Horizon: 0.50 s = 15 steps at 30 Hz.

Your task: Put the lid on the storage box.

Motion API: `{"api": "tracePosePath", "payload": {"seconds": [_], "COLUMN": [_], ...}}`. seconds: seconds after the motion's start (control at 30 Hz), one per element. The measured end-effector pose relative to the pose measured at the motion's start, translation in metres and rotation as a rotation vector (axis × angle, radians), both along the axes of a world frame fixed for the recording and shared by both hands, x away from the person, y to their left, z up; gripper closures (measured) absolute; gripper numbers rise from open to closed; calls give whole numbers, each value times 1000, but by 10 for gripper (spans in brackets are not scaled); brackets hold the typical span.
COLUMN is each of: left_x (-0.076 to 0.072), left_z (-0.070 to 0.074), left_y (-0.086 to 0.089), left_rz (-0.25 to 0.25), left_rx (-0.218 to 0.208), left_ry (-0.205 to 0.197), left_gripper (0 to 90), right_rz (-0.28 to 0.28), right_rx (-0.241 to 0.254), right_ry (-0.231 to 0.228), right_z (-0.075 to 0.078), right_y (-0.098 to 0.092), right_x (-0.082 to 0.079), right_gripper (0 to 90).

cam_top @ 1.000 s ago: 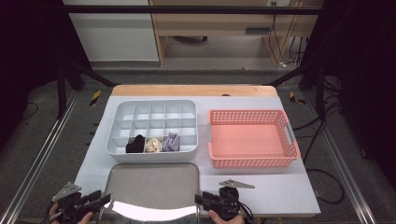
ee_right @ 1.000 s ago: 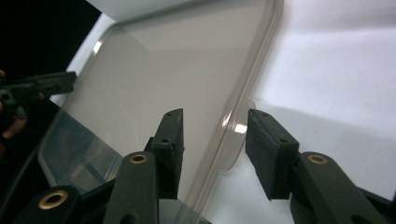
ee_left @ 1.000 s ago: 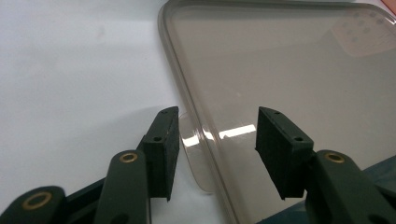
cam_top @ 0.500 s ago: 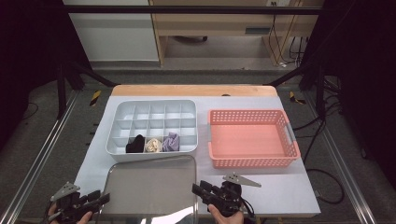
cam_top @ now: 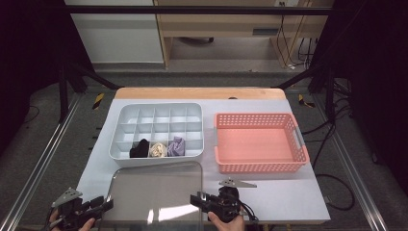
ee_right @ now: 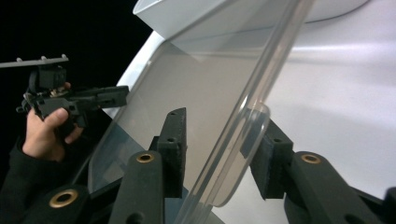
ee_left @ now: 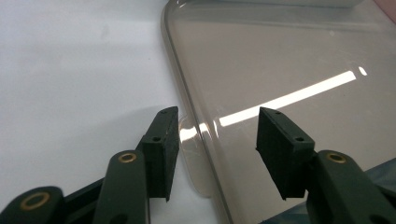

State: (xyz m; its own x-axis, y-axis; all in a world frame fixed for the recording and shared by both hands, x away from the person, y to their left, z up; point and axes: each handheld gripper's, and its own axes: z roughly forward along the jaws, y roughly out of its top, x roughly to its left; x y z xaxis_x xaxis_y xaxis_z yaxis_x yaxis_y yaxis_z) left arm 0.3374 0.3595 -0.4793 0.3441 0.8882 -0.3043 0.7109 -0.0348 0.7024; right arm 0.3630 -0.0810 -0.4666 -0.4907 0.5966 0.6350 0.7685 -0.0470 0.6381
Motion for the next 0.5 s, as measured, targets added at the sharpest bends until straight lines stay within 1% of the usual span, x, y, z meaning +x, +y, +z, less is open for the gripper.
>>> {"api": "tracePosePath", "payload": {"seconds": [0.07, 0.1, 0.13, 0.33, 0.37, 0.43, 0.5], "left_x": [0, 0, 1, 1, 1, 2, 2], "left_z": [0, 0, 0, -1, -1, -1, -1], "left_y": [1, 1, 2, 3, 3, 3, 3], "left_rz": [-3, -3, -6, -15, -19, -36, -60], "left_rx": [-12, -17, -31, -40, -43, -55, -66], "left_ry": [2, 2, 3, 5, 6, 7, 9], "left_gripper": [466, 455, 444, 438, 435, 432, 426], "right_rz": [10, 16, 23, 37, 37, 43, 47], "right_rx": [-18, -33, -48, -67, -73, -92, -112], "right_ry": [12, 5, 6, 9, 16, 4, 2], "right_z": [-1, -3, -4, -5, -5, -6, -7], "right_y": [-1, -2, -3, -4, -4, -4, -4], "right_x": [1, 2, 2, 4, 4, 5, 5], "right_gripper": [628, 631, 635, 638, 638, 638, 641]}}
